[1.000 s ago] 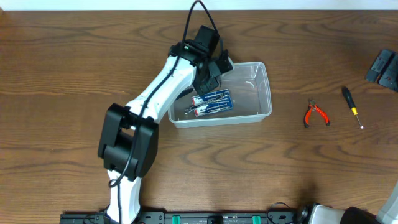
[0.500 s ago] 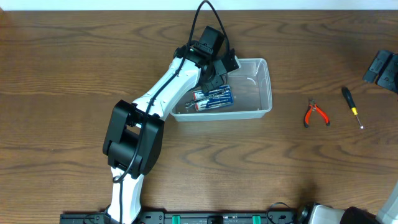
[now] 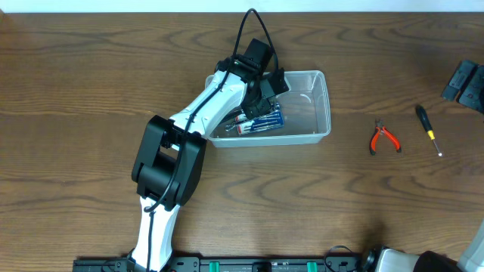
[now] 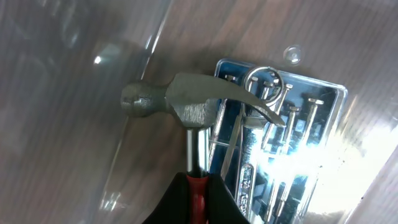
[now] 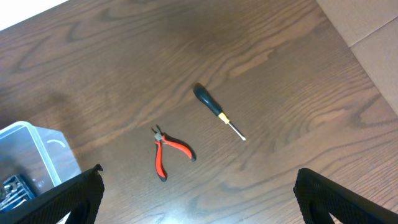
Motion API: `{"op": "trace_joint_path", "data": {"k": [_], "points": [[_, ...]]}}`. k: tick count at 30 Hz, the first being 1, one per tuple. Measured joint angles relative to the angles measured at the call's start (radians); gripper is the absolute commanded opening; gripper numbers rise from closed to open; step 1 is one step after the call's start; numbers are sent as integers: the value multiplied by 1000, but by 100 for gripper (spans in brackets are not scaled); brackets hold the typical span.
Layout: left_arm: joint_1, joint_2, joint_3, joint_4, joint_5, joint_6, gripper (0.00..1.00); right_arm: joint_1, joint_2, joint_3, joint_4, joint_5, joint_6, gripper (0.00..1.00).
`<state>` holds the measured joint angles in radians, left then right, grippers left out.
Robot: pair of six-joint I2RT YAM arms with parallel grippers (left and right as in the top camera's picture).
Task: Pack container
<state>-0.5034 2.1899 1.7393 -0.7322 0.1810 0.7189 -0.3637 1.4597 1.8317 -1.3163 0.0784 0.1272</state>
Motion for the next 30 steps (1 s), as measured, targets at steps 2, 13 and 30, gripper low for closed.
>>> {"op": "trace_joint_path", "data": {"k": [2,13,30], "points": [[0,0,0,0,0,-4,64,0,0,0,0,0,0,99],[0,-16,0,-72,-23,-6,98,0,0,0,-6,0,-3,99],[362,-624,29,-293,-153,-347,98,238,3,99,-211,-108,-164,99]]}}
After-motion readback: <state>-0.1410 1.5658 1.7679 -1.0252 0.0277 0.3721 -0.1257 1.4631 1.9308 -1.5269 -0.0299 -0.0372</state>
